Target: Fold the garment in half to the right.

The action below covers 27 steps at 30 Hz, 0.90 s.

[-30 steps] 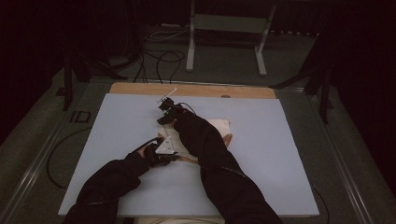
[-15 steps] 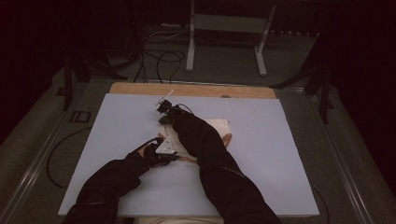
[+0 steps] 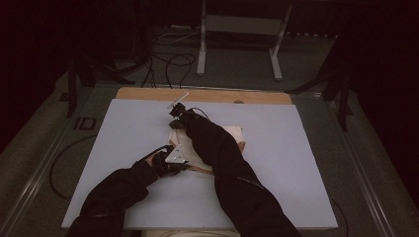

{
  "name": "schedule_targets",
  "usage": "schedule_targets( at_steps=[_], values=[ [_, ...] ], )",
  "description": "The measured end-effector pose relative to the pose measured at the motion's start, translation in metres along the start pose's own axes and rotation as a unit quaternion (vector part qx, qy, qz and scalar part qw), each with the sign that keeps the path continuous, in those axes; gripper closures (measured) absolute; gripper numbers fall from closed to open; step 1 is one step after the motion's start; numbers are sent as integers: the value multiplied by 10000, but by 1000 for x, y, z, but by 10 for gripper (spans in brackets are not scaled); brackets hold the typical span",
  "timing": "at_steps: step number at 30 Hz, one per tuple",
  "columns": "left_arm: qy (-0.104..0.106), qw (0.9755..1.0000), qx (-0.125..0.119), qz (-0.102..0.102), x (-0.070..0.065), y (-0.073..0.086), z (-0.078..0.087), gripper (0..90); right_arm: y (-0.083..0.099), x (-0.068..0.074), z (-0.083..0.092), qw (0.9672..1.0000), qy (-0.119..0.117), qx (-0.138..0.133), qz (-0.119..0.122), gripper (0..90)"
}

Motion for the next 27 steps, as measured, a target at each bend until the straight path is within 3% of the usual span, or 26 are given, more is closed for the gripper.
schedule_targets(
  at_steps=[27],
  values=[
    [23, 9994, 117, -335, -6, -12, 10, 859, -3, -3, 37, 9998, -12, -143, 127, 876]
  ],
)
Point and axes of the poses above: each handheld gripper's, and its own axes: z roughly backward along the jaws, y roughly out of its underside, x roughly to its left, the point moved 8 cm from there along -z, roughly forward along the jaws, and after that the axes turned 6 degrees about z, right-handed, at the moved point
